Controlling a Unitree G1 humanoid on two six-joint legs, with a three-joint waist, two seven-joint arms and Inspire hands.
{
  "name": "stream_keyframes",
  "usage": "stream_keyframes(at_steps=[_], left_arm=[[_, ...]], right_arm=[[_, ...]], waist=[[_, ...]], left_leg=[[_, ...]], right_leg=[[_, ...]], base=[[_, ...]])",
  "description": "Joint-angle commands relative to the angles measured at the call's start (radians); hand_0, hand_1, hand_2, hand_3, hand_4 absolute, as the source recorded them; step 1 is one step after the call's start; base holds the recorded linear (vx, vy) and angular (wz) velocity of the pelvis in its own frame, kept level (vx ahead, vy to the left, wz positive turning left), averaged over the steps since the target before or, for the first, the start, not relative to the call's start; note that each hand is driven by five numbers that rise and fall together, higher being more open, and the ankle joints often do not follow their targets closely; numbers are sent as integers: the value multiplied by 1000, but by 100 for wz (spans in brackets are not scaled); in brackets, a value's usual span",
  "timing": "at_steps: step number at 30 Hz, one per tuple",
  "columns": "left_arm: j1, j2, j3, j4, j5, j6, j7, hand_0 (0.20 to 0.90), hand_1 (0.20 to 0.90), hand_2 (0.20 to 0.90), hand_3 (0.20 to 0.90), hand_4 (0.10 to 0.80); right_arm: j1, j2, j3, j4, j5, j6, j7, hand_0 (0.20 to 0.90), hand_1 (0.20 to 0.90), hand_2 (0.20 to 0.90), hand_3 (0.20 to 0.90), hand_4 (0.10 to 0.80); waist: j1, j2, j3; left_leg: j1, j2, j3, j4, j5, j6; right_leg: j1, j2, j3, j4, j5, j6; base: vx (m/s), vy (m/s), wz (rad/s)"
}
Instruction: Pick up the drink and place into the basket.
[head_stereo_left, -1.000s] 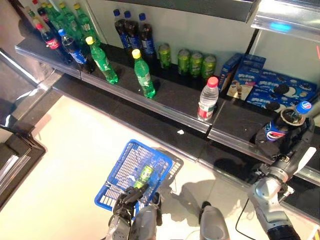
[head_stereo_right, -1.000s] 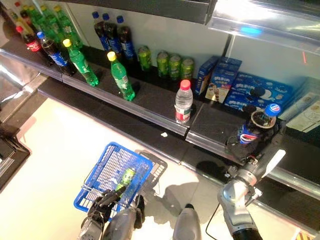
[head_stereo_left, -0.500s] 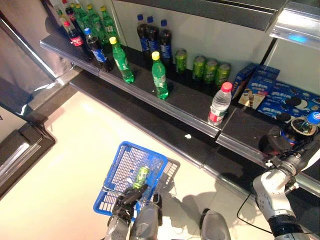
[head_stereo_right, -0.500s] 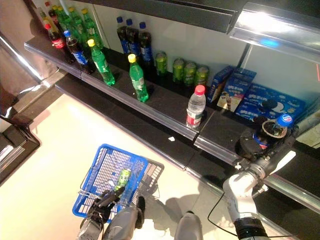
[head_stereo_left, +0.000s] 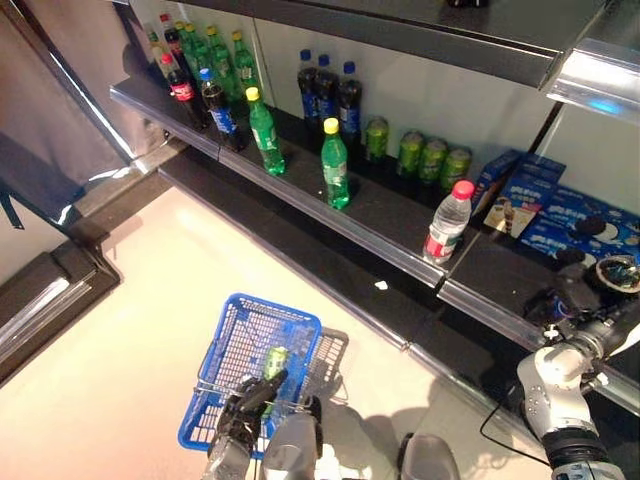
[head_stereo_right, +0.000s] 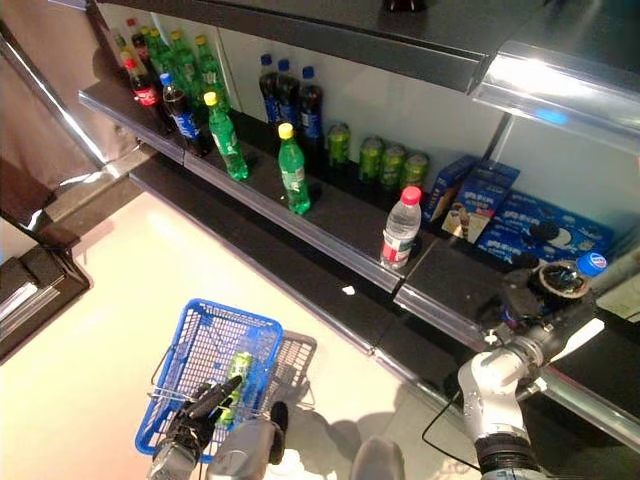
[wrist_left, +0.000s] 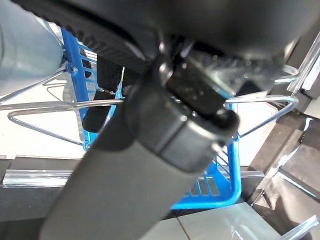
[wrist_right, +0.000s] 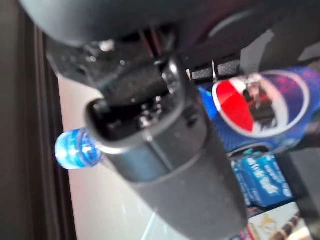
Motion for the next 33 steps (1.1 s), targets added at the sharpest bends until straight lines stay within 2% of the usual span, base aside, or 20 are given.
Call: stream_keyframes(at_steps=[1,12,22,26,33], left_arm=[[255,140,-85,18,142,7,9,300,300,300,200,100],[280,152,-50,14,149,9,-11,300,300,300,200,100],[298,131,-13,-37,116,4,2,300,300,300,200,100],[277,126,-15,-53,74,-10,2,300,300,300,200,100],[246,117,-39,-109,3,-54,-16,300,300,300,200,100]], right_arm=[[-21,-73,-47,-57,-22,-79,38,300,300,300,200,100],[55,-56,-83,-123,-35,-85,57,300,300,300,200,100],[110,-56,-92,-369,-149,-122,120,300,300,300,200,100],[118,-91,-68,-523,-121,-131,242,300,300,300,200,100],[122,-103,14,-678,-39,-115,439,300,300,300,200,100]], waist=[[24,-47,-66],[25,-61,-98],[3,-86,-146],[-14,-97,-165],[-36,-103,-189]], left_leg=[[-30,22,-28,121,-12,-18],[21,22,-22,64,-18,-22],[62,28,7,3,-22,-19],[72,35,30,-16,-27,-20],[87,40,60,-53,-20,-19]], right_leg=[[31,16,3,-173,177,17],[71,21,-8,-217,187,35],[78,36,9,-261,187,47],[76,42,24,-278,185,45],[70,48,49,-304,187,40]], base=[[0,0,0],[18,4,0],[-58,13,-4],[-118,27,-9],[-84,38,-13]])
